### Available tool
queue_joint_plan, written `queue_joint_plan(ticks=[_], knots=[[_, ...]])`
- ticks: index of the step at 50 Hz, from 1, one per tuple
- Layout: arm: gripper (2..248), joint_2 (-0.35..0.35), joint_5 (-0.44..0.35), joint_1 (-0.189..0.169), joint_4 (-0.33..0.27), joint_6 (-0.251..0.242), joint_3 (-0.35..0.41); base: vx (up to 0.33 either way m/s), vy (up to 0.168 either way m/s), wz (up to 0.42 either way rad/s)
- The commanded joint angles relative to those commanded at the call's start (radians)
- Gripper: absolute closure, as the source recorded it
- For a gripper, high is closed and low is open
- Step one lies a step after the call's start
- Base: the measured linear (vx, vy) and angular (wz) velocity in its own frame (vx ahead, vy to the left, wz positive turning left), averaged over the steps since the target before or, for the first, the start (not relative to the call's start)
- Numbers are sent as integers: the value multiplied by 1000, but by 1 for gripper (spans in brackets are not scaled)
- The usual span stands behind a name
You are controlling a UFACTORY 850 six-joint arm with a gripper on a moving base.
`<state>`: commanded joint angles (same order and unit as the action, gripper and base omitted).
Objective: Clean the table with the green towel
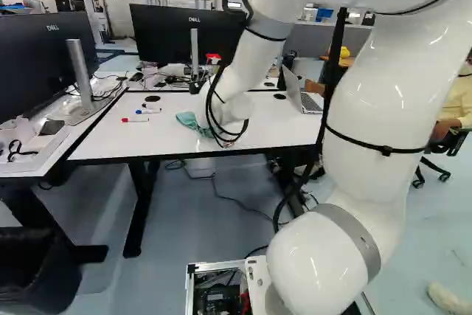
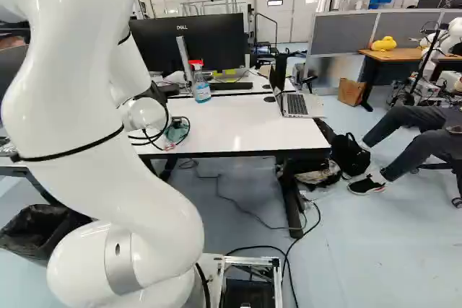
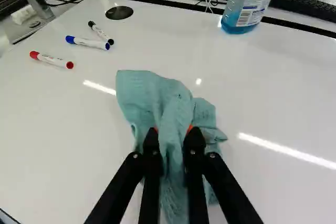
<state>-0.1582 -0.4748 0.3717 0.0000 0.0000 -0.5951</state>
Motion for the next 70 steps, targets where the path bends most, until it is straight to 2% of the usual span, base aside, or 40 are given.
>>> queue_joint_plan(ticks=[19,70], knots=[[199,57,22,0,0,0,13,0,0,0],[199,184,263,-19,0,0,9,0,0,0]])
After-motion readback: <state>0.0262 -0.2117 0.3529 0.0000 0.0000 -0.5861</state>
